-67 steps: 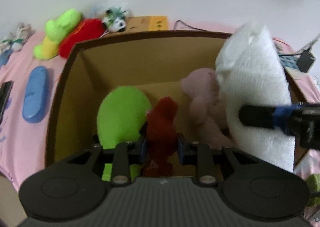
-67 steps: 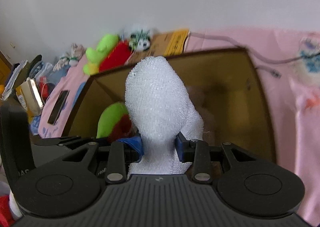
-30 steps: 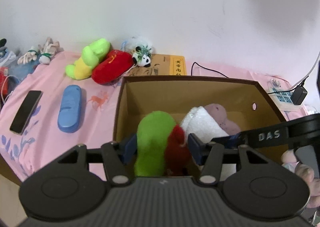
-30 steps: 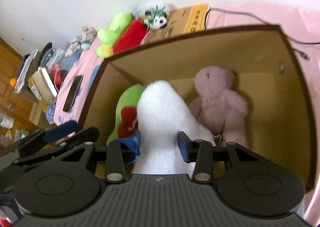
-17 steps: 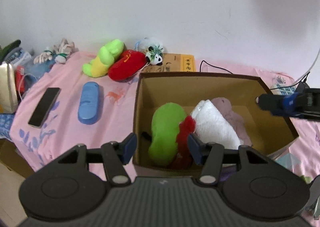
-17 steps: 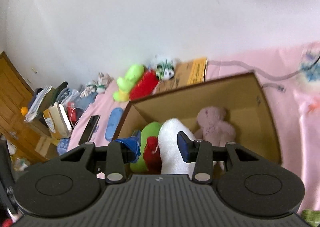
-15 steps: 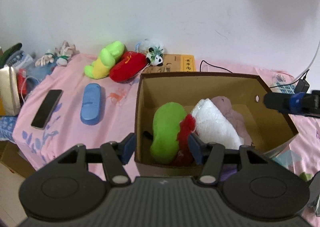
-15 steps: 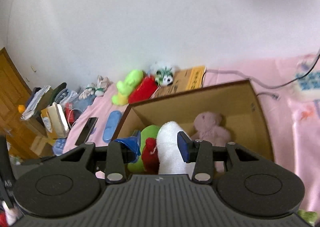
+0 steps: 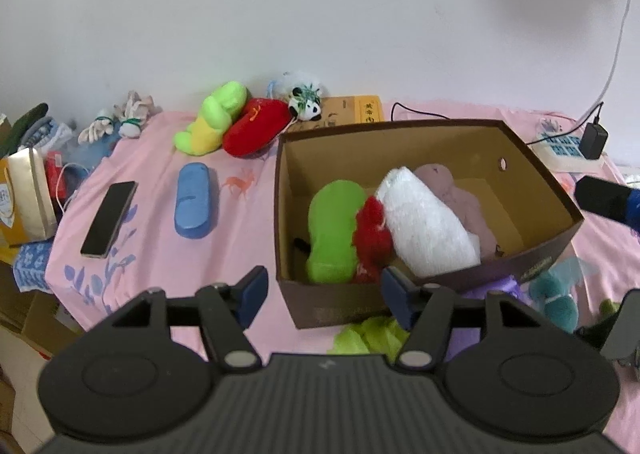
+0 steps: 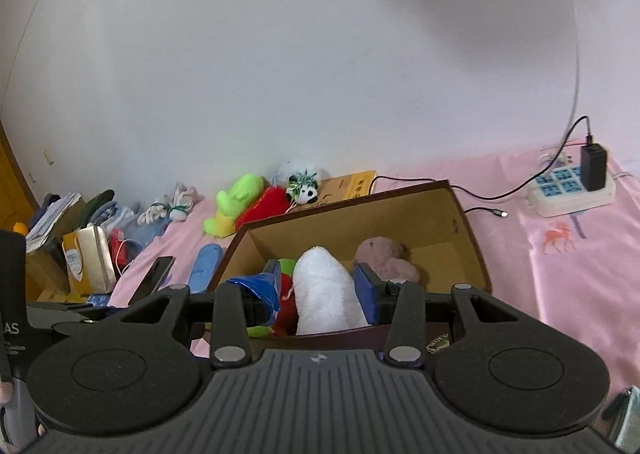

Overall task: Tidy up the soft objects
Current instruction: 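Withdraw both grippers from the box toward the items beside it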

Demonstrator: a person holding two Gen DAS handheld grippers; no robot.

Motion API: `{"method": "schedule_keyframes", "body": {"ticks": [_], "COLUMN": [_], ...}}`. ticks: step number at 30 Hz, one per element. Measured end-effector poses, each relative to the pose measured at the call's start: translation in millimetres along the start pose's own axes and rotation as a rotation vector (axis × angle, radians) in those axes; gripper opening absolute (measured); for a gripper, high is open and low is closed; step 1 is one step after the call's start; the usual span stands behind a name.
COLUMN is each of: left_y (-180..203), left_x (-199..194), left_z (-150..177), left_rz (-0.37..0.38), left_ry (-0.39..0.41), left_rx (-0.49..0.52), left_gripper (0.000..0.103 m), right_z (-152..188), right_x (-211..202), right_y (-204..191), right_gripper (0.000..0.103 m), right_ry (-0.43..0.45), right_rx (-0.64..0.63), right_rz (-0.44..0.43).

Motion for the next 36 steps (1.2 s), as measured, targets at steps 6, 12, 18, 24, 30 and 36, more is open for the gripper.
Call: {"method": "schedule_keyframes", "body": {"ticks": [6,12,18,24,30,36], "left_y": [1,2,4,7,15,14], "left_x": [-6,-10,-16,-20,-27,-34], "left_z": [8,20,31,42,61,92], "left_rz": [0.003,0.024,0.031,0.047,0.049,0.047], "left_ry": [-0.010,-0.042,-0.071,-0.117,-0.145,-0.193], "left_rx": [0.020,0.014,-0.005,-0.041,-0.052,-0.078], "left_gripper": [0.064,0.066,0.068,0.068,0.070,0.071], "right_z": [4,10,16,22,30,49], "right_x": [-22,-39,-56,-70,-78,-81], "right_y": [1,13,32,47,59,62], "right_gripper": [0.025,0.025,0.025,0.025,0.025,0.025], "right_ry": [0.020,-0.014,-0.034,-0.046,-0.095,-0.166], "right_rx": [0.008,0.054,0.092,0.107,0.110,0.081], "right_rz": [0.014,0.016,0.007,-0.010,-0.046,-0.098]}}
Point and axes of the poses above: each gripper's, at about its wrist camera, not at the fingertips, and x roughly the way its jaws point, y to its right, z to its underside, the point moved 7 cm from there along x, roughly the way its jaws point, and after that the axes turned 11 degrees about y, right-handed, at the moved point
